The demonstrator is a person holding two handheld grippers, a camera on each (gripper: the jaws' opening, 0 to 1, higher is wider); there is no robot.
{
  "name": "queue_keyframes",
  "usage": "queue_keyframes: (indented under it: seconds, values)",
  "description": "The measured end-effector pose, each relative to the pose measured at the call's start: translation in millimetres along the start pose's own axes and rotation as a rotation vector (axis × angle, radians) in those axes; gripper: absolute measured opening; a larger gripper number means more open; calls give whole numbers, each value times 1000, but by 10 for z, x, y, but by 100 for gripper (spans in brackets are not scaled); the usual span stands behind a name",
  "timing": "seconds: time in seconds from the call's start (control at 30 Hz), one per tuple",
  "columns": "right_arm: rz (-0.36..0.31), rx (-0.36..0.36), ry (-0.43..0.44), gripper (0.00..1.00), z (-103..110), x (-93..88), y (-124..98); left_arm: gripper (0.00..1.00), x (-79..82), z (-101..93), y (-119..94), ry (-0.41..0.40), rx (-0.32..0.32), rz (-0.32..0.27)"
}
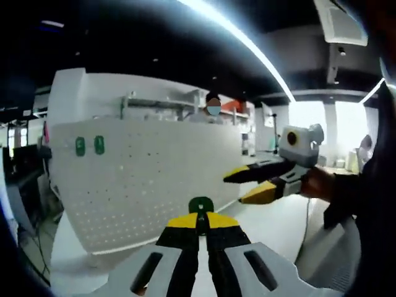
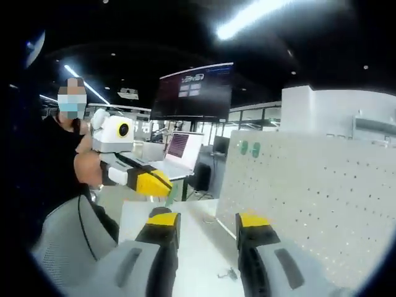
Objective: Insert the hook assembly into the mounting plate slot until the hook locks in place.
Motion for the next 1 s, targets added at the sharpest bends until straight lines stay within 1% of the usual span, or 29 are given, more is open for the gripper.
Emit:
queue_keyframes:
  seconds: [0.07, 0.1, 0.17, 0.23, 0.33, 0.37, 0.43, 0.5, 0.63, 0.73, 0.87, 0.93, 1.0]
  values:
    - [4, -18, -12, 34, 8, -7, -20, 3, 24, 28, 43, 7, 14, -11]
    - [8, -34, -8, 35, 6, -13, -32, 3, 40, 64, 68, 15, 35, -16]
    - [3, -52, -8, 36, 12, -10, -46, 3, 70, 113, 101, 17, 57, -25]
    - [4, -91, -8, 36, -1, -22, -64, 3, 131, 167, 137, 14, 79, -45]
    - [1, -118, -2, 36, 2, -42, -79, 3, 207, 229, 181, 20, 109, -67]
    - [-1, -137, 10, 36, -14, -68, -88, 3, 250, 262, 202, 28, 127, -82]
    - [-7, -146, 35, 37, -35, -102, -88, 3, 306, 284, 240, 26, 141, -100]
    - [0, -149, 38, 37, -46, -134, -86, 3, 369, 330, 280, 43, 170, -125]
    - [13, -154, 40, 38, -74, -180, -103, 3, 459, 435, 378, 40, 210, -145]
    - [15, -168, 41, 40, -98, -184, -113, 3, 579, 504, 432, 38, 231, -172]
    - [14, -175, 22, 40, -109, -168, -133, 3, 746, 585, 517, 55, 260, -210]
    - [21, -173, 15, 40, -104, -180, -133, 3, 809, 633, 565, 48, 275, -233]
    - [23, -169, 22, 40, -98, -196, -128, 3, 854, 676, 614, 64, 296, -247]
Point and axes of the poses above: the point that each gripper's makers call its tool centre point, and the gripper's own axes: y roughly forward along the fingers, z roughly to its left, x roughly out of its top, the point moved 2 cm from there along -y, roughly backward along the fingers, and after that the axes turned 10 degrees about -y, right-handed, at the moved point
